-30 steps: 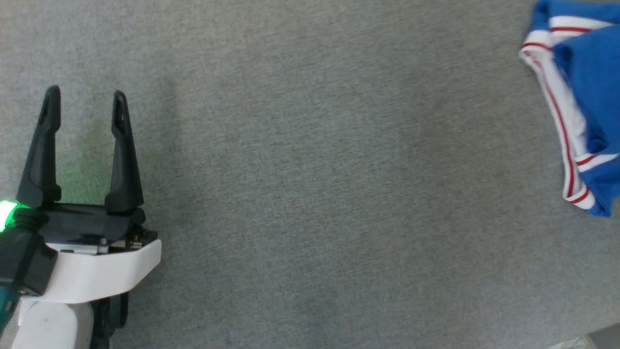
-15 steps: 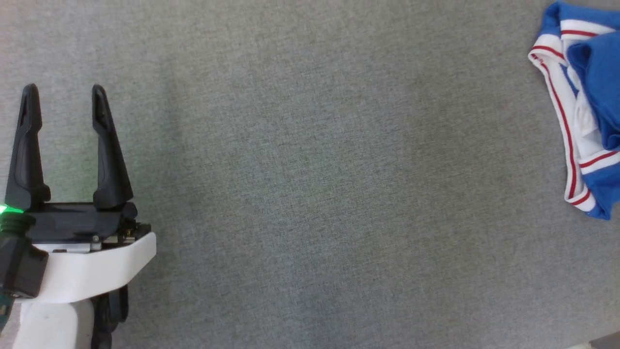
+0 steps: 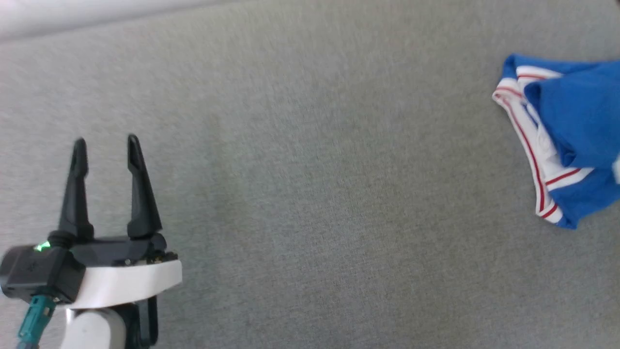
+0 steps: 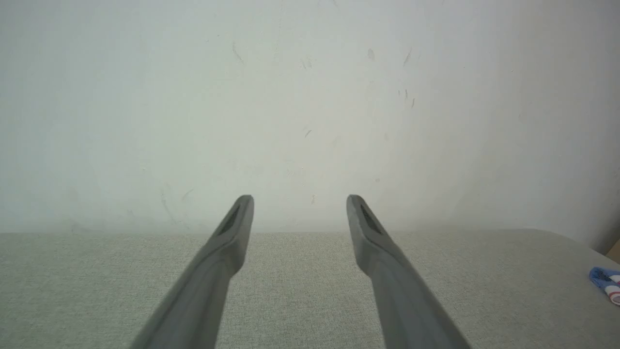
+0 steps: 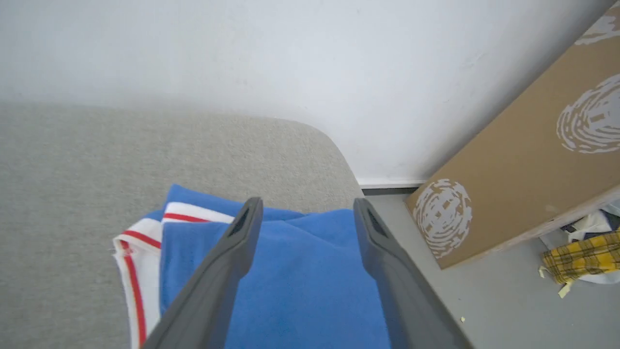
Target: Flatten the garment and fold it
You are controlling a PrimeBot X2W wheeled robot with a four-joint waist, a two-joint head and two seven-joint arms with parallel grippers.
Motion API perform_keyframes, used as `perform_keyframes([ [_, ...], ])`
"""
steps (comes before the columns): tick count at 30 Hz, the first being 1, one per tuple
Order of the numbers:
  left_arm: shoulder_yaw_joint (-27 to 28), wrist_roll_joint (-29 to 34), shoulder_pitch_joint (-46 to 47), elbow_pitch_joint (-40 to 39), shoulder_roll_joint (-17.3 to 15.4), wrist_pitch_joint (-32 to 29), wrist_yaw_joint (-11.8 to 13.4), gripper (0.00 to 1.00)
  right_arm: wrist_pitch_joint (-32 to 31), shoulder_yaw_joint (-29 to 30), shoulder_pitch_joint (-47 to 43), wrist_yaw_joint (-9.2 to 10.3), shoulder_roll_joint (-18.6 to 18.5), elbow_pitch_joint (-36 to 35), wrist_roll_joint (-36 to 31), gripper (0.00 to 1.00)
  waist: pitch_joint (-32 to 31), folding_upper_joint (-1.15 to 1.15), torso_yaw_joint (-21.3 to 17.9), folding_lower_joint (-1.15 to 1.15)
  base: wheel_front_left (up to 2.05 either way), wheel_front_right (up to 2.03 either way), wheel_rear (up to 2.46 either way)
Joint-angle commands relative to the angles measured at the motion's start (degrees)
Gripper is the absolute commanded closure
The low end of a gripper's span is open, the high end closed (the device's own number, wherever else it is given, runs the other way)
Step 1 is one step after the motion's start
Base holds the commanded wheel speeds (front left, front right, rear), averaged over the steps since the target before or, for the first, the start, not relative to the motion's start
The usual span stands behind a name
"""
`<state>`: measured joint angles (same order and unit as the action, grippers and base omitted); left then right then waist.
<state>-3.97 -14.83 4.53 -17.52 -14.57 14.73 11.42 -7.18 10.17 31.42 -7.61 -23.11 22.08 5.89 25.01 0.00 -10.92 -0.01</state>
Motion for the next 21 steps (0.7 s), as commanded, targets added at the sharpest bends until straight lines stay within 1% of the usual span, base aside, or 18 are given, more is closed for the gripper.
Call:
perform_keyframes([
  [1,0.5,-0.9,-1.3,0.9,1.3,0.3,-0.9,0.0,2.2,0.0,-2.3,0.12,2.8,-3.3,1.1,0.0,-8.3,0.0,2.9,0.01,0.0,0.0,0.0],
  [5,0.8,-1.5,-3.2,2.7,3.4,0.3,-2.1,0.0,5.2,-0.8,-6.6,0.12,7.9,-8.3,2.4,0.0,-12.1,0.0,4.4,0.01,0.0,0.0,0.0],
  [6,0.8,-1.5,-3.2,2.7,3.4,0.3,-2.1,0.0,5.2,-0.8,-6.6,0.12,7.9,-8.3,2.4,0.0,-12.1,0.0,4.4,0.01,0.0,0.0,0.0],
  [7,0.9,-1.6,-3.9,3.5,4.4,0.3,-2.5,0.0,6.6,-1.5,-9.0,0.12,10.4,-11.2,2.5,0.0,-13.8,0.0,5.4,0.01,0.0,0.0,0.0],
  [10,1.4,-1.1,-4.8,4.2,5.5,0.3,-3.1,0.0,8.6,-1.9,-12.6,0.12,14.1,-15.9,2.1,0.0,-16.0,0.0,6.6,0.01,0.0,0.0,0.0],
  [12,1.4,0.0,-5.6,5.0,5.6,0.3,-3.3,0.0,10.5,-1.9,-15.3,0.12,16.5,-18.9,2.4,0.0,-17.6,0.0,7.4,0.01,0.0,0.0,0.0],
  [16,1.1,1.2,-7.9,6.6,6.4,0.3,-3.7,0.0,13.5,-2.6,-21.5,0.12,19.0,-23.2,1.1,0.0,-20.3,0.0,8.4,0.01,0.0,0.0,0.0],
  [18,0.2,2.1,-9.0,8.0,6.1,0.3,-4.1,0.0,14.3,-3.1,-24.3,0.12,19.6,-24.3,-0.1,0.0,-21.5,0.0,8.9,0.01,0.0,0.0,0.0],
  [19,0.2,2.1,-9.0,8.0,6.1,0.3,-4.1,0.0,14.3,-3.1,-24.3,0.12,19.6,-24.3,-0.1,0.0,-21.5,0.0,8.9,0.01,0.0,0.0,0.0],
  [20,-0.8,3.4,-9.9,9.6,5.6,0.3,-4.2,0.0,14.8,-3.8,-26.8,0.12,19.9,-24.9,-1.8,0.0,-22.5,0.0,9.3,0.01,0.0,0.0,0.0],
  [21,-0.8,3.4,-9.9,9.6,5.6,0.3,-4.2,0.0,14.8,-3.8,-26.8,0.12,19.9,-24.9,-1.8,0.0,-22.5,0.0,9.3,0.01,0.0,0.0,0.0],
])
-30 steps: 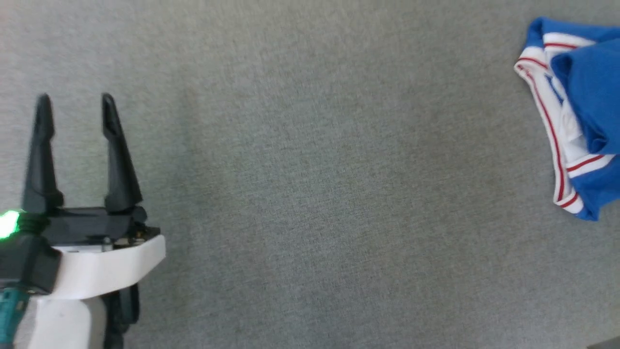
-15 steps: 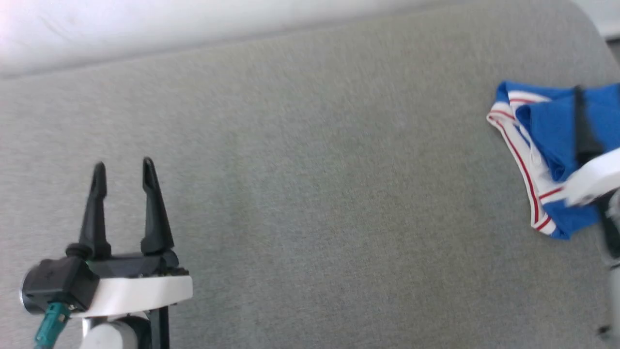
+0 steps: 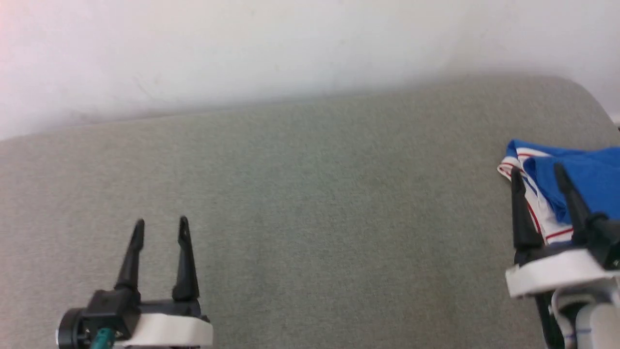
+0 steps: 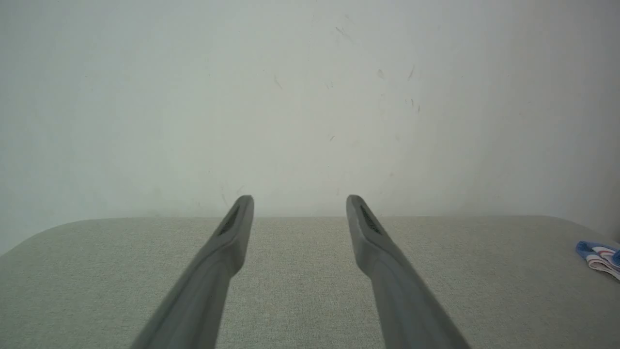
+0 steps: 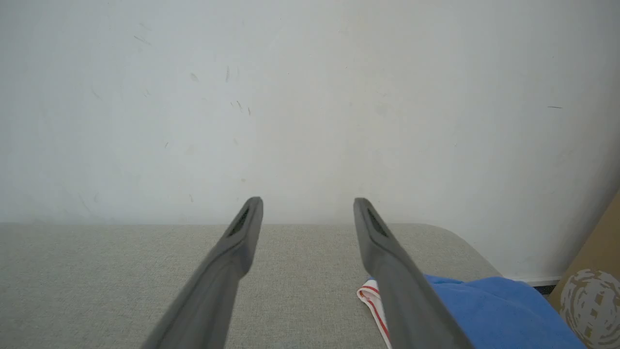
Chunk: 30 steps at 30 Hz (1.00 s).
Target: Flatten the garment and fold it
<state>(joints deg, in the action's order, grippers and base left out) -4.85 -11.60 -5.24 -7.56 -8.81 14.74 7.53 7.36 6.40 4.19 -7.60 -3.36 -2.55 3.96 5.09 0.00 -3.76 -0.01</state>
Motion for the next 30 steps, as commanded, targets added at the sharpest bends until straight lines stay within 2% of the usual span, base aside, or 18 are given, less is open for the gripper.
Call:
perform_keyframes([
  [1,-0.2,0.5,-0.5,0.2,-0.1,0.3,-0.3,0.0,0.4,-0.1,-0.7,0.11,0.2,0.0,-0.4,0.0,-3.0,0.0,2.4,0.01,0.0,0.0,0.0],
  [4,-1.1,1.0,-1.5,1.4,0.3,0.3,-0.4,0.0,1.6,0.6,-3.7,0.11,0.4,0.7,-2.4,0.0,-4.0,0.0,3.0,0.01,0.0,0.0,0.0],
  [12,-2.0,0.8,-3.9,3.9,1.9,0.3,-1.5,0.0,5.1,0.7,-9.5,0.11,0.5,4.2,-0.5,0.0,-5.4,0.0,3.8,0.01,0.0,0.0,0.0],
  [24,-0.4,0.4,-3.4,4.3,3.8,0.3,-2.7,0.0,6.6,-0.1,-7.8,0.11,0.5,5.7,-0.2,0.0,-3.1,0.0,3.7,0.01,0.0,0.0,0.0],
  [25,-0.6,0.5,-4.0,4.3,3.6,0.0,-2.5,1.0,6.3,0.0,-8.6,0.0,0.3,5.6,-0.4,1.0,-3.1,0.0,3.7,0.02,0.0,0.0,0.0],
  [30,-0.7,0.6,-4.0,4.4,3.6,-0.2,-2.5,1.0,6.2,0.0,-8.7,-0.01,0.3,5.5,-0.4,1.0,-3.1,0.0,3.7,0.02,0.0,0.0,0.0],
])
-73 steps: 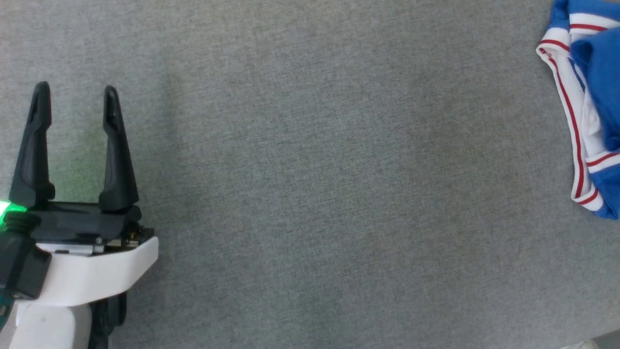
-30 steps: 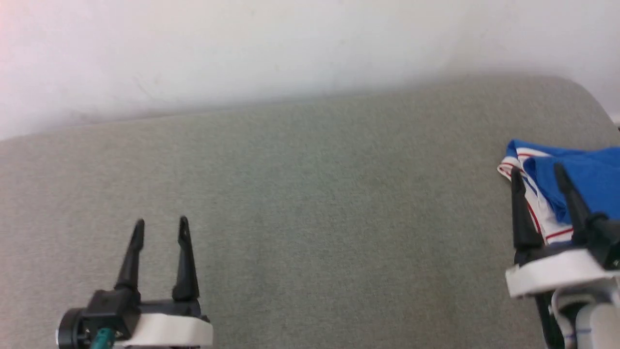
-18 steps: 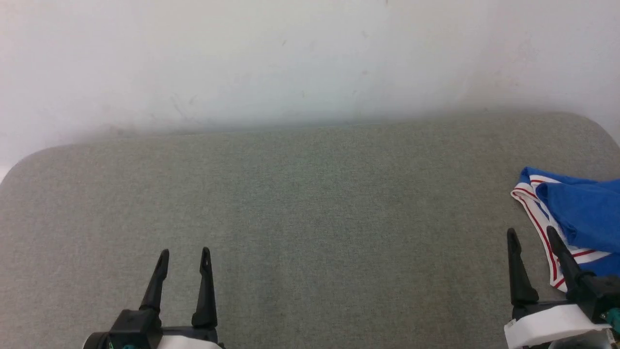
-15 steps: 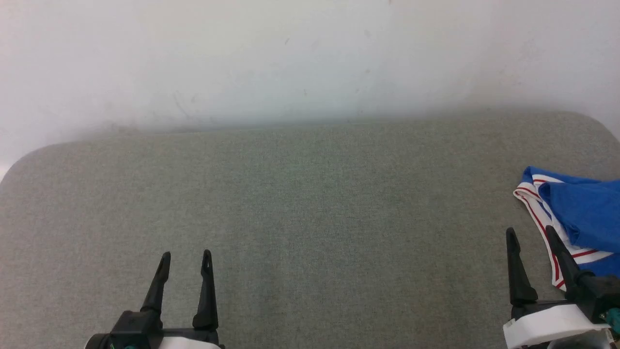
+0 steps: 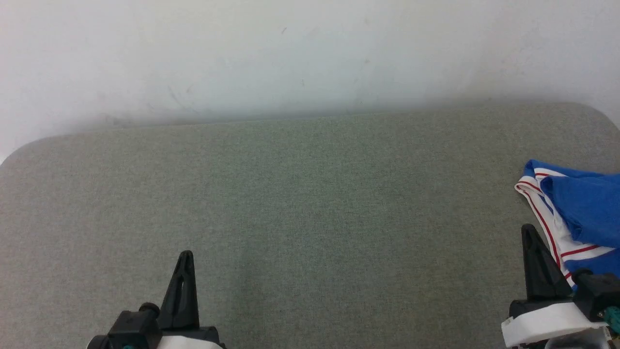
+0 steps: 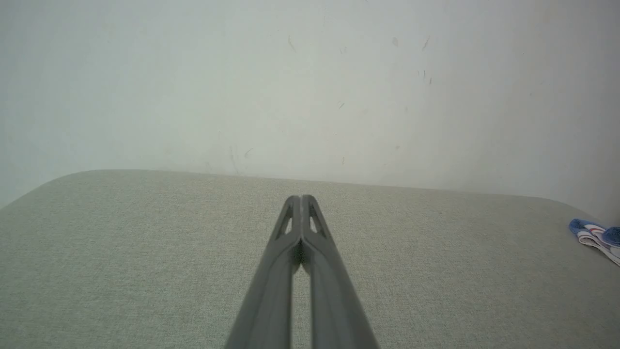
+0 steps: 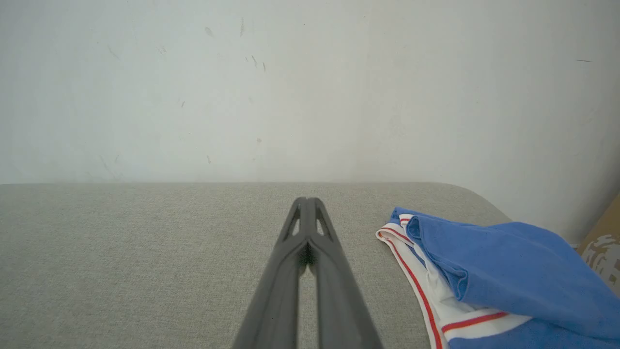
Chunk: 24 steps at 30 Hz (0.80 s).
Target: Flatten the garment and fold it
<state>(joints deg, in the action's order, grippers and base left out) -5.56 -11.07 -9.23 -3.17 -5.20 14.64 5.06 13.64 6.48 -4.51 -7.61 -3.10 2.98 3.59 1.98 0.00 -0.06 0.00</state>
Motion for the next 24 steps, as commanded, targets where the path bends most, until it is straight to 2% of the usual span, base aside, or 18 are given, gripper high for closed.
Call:
perform_keyframes([
  [1,0.1,0.1,0.1,0.0,0.0,-0.2,-0.1,1.0,-0.2,-0.1,0.1,0.0,0.0,0.0,0.0,1.0,0.0,0.0,0.0,0.0,0.0,0.0,0.0],
  [24,1.1,2.2,1.8,0.6,0.5,-2.9,-1.0,1.0,-2.7,-1.3,0.9,0.02,0.0,-0.6,-0.7,1.0,-0.4,0.0,0.0,0.0,0.0,0.0,0.0],
])
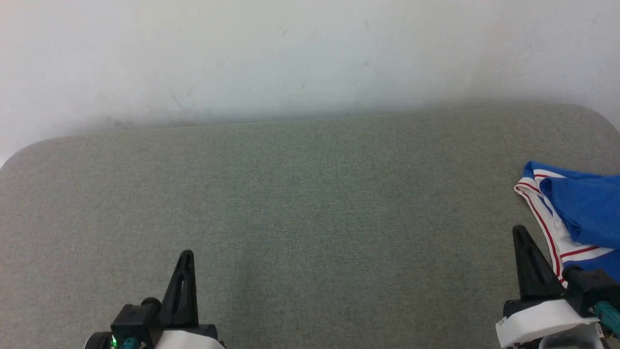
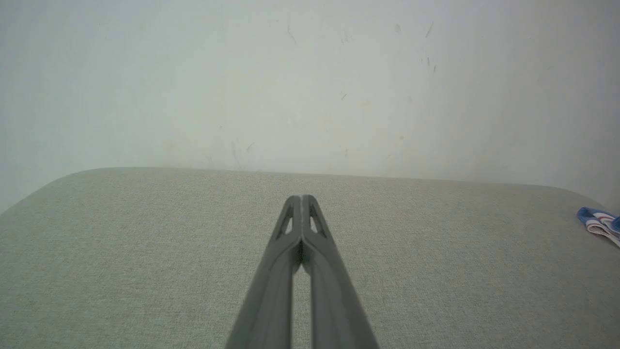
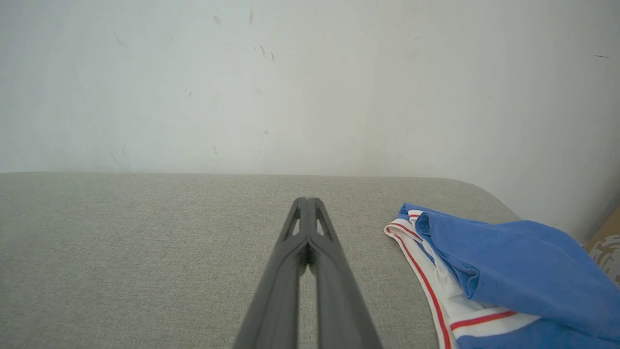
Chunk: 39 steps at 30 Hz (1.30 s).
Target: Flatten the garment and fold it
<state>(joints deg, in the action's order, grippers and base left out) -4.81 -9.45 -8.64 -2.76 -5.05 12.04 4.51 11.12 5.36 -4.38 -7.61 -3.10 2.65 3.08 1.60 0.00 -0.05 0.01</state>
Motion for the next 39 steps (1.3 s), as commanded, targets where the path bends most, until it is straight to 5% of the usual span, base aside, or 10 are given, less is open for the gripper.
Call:
perform_keyframes([
  [1,0.4,0.6,1.3,0.2,0.3,-0.4,-0.5,1.0,-0.3,-0.2,0.8,0.02,0.0,-0.3,-0.2,1.0,0.0,0.0,0.0,0.0,0.0,0.0,0.0],
  [39,2.0,3.9,4.0,1.2,1.0,-4.7,-2.0,1.0,-4.3,-2.1,2.1,0.06,0.1,-1.2,-1.3,1.0,-0.6,0.0,0.0,0.0,0.0,0.0,0.0],
])
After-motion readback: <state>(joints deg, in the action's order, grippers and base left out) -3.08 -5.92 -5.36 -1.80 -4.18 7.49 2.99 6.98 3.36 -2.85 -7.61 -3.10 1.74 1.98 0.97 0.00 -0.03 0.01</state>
